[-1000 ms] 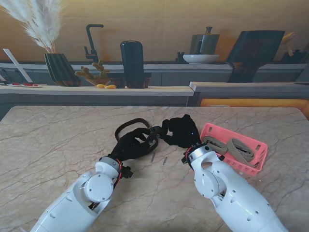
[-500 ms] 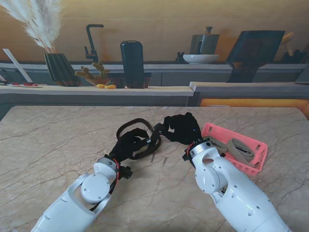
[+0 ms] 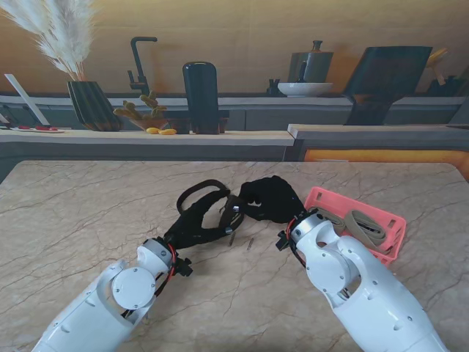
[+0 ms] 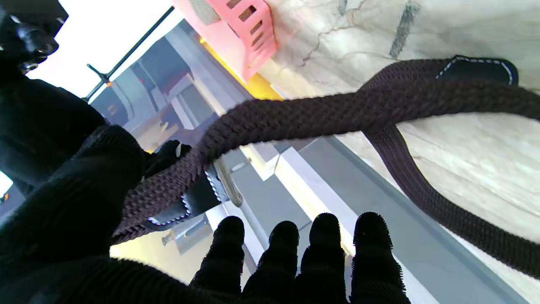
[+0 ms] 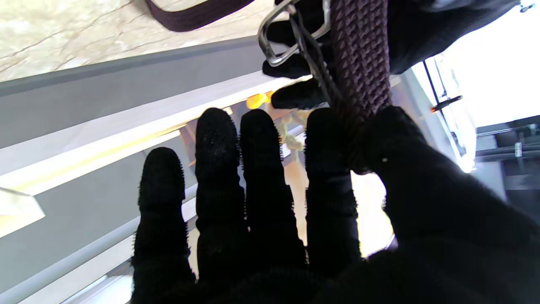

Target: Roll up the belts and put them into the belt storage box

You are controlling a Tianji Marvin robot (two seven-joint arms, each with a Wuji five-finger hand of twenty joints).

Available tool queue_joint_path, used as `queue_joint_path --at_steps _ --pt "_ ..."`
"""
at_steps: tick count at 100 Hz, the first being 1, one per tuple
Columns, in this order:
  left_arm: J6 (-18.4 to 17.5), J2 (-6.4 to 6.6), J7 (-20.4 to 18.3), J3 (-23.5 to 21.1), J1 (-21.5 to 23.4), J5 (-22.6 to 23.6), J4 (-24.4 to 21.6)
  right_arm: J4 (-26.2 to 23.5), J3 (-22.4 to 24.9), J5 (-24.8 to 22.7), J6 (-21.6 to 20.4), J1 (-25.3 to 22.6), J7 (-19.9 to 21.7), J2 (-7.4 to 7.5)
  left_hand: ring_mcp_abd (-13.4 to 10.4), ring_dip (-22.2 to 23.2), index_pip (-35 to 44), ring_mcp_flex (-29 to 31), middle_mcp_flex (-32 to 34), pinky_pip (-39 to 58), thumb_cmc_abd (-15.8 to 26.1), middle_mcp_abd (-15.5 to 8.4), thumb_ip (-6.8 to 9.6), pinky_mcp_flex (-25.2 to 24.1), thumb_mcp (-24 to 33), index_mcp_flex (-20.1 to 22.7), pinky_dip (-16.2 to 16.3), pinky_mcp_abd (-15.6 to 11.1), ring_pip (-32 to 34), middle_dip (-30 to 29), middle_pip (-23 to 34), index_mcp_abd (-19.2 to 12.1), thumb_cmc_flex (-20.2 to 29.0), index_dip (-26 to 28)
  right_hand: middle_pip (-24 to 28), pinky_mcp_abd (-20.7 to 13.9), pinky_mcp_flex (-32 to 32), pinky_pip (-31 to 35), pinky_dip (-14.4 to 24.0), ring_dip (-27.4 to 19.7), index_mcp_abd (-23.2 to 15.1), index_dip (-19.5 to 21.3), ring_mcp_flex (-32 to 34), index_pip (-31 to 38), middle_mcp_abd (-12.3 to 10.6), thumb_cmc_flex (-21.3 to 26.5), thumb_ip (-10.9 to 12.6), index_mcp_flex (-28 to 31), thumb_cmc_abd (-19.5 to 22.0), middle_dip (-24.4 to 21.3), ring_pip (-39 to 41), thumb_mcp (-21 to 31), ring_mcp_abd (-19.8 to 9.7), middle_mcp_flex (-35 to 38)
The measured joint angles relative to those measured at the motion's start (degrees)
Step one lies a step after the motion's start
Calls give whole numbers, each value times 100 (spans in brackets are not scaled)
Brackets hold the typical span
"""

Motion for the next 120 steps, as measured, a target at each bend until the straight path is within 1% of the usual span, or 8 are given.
queue_joint_path --at_steps 25,40,63,65,79,91,102,120 --pt "14 6 74 138 0 -434 -58 -110 51 118 -452 -14 322 101 -96 -77 306 14 -22 -177 0 -170 0 143 347 9 -38 -55 4 -57 21 -208 43 296 -127 0 -2 -171 0 0 -136 78 0 0 -80 0 0 0 0 0 -143 -65 -107 -1" --pt "-259 -40 -93 180 -33 -1004 21 -121 54 83 -460 -6 251 105 -299 -77 1492 324 750 -165 -60 -643 0 291 492 1026 47 -32 64 -55 227 -937 241 1045 -137 0 0 -200 4 0 -172 96 0 0 -84 0 0 0 0 0 -166 -66 -121 -1" --pt "-276 -35 -456 194 -28 -1327 -20 -50 59 64 -363 41 -36 59 -377 -77 2451 1094 2145 268 -58 -688 -49 499 515 2000 277 226 221 242 484 -1137 552 1801 -138 0 2 -242 54 -1 -206 127 0 0 -94 0 0 0 0 64 -202 -66 -136 -1" --pt "-272 -34 -464 198 -28 -1351 -24 -38 60 54 -347 44 -82 53 -380 -77 2501 1192 2291 324 -58 -706 -166 513 507 2036 292 236 226 243 513 -1158 657 1872 -137 0 2 -245 54 -1 -210 127 0 0 -95 0 0 0 0 65 -202 -66 -138 -1" --pt "-224 -38 -509 208 -25 -1565 -64 29 74 18 -207 61 -244 13 -399 -12 2642 1581 2844 586 -58 -725 -285 552 215 2153 328 299 385 457 639 -1161 1007 2038 -138 0 4 -275 60 -1 -280 127 0 -1 -102 -1 0 0 0 68 -203 -122 -147 -1" --pt "-173 -55 -497 191 1 -1661 -98 84 75 83 -39 88 -264 -12 -402 195 2782 2076 3281 1043 96 -777 -285 665 -959 2153 360 352 597 650 824 -1161 1847 1978 -138 -1 4 -280 72 -1 -347 127 0 -1 -109 -2 0 0 0 70 -203 -176 -150 -1" --pt "-37 -85 -405 173 64 -1840 -186 176 23 276 103 147 -285 -34 -349 628 2890 2851 4065 1902 669 -777 -369 944 -1733 2385 570 372 1348 884 1327 -1017 2678 1714 -137 -1 4 -284 120 -1 -418 127 0 -1 -109 -3 0 0 0 79 -203 -187 -150 -2" --pt "70 -116 -349 155 118 -1841 -250 376 -60 279 251 270 -364 -74 -62 1488 3310 3649 4762 3411 908 -689 -388 1534 -1859 2410 886 353 3002 1749 2575 -487 2963 1651 -138 -1 4 -290 125 -1 -621 127 0 1 -111 -3 0 0 35 80 -203 -186 -151 -2"
